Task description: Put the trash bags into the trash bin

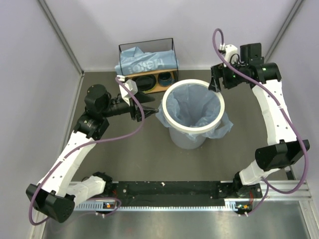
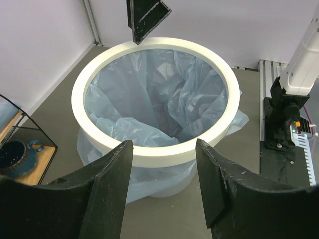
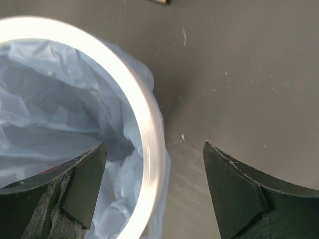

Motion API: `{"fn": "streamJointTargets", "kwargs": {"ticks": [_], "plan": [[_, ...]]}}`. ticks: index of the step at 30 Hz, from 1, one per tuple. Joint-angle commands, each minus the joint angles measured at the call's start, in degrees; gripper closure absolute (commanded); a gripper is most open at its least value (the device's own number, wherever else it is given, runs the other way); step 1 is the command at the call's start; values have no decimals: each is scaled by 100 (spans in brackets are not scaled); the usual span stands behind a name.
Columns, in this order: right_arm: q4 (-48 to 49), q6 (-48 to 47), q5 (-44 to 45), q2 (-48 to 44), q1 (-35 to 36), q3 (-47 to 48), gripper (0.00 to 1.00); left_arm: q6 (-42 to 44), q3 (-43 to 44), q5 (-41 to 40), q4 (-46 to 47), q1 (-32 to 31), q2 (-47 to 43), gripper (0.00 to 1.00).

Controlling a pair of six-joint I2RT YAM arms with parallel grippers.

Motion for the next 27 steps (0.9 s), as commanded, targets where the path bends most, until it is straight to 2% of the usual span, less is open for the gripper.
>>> {"fn": "streamJointTargets", "kwargs": {"ticks": [1,10,14,19,21,25,27], "plan": [[-225,-509,177,-9,175,-276,21,119,-174,-113,148,35,-130,41],[3,-597,98,115,588,-962,31,119,-297,-279,245,70,-33,40],[153,-282,-34,106,808,-1077,32,-441,-218,-324,271,219,133,39],[232,132,-297,185,931,-1078,32,-689,-7,-385,25,501,389,34],[232,343,-333,159,922,-1095,30,-786,54,-376,-10,641,450,33],[259,607,-552,-87,914,-1148,20,-1006,89,-402,25,870,503,33],[320,721,-823,-262,782,-1008,15,-1111,264,-551,-385,993,651,31]]}}
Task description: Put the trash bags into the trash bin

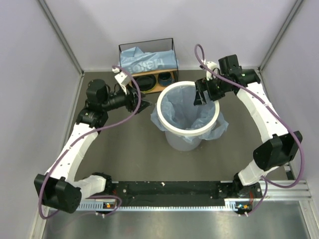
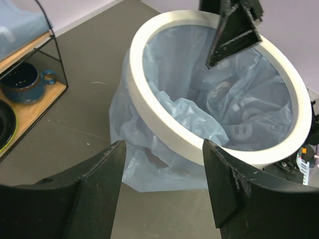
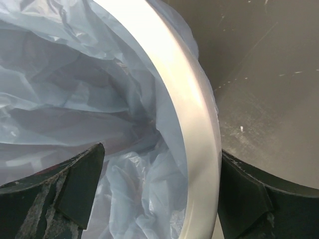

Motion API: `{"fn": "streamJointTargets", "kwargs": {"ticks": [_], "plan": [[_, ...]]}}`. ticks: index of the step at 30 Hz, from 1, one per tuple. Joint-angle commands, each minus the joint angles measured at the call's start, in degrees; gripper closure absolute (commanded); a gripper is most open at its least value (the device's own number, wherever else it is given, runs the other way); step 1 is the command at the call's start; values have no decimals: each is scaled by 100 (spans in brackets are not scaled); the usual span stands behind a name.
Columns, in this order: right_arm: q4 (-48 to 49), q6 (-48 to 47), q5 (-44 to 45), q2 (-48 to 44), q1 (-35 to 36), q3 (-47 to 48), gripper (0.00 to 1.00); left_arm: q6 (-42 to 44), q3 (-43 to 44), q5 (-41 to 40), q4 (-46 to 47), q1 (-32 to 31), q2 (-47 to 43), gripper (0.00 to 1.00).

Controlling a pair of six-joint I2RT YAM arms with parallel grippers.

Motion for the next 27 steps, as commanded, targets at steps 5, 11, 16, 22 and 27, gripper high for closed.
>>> {"fn": "streamJointTargets", "kwargs": {"ticks": [5,11,16,22,27], "plan": [[274,723,-1225,-568,-858,586,1,-169,1696,231,-1611,715,718,11],[345,600,-2043,-770,-2212,789,1,-160,2827,-354,-2981,1665,1500,1],[459,-14,-1825,-919,-3003,0,1,733,3016,-1866,-3923,1727,2020,1],[889,-761,-1508,-1192,-3286,-1626,1,982,1646,-2780,-3626,1666,1669,1],[1373,-762,-1499,-1386,-3277,-2313,1,1193,1372,-3458,-3397,1279,1545,1]]}}
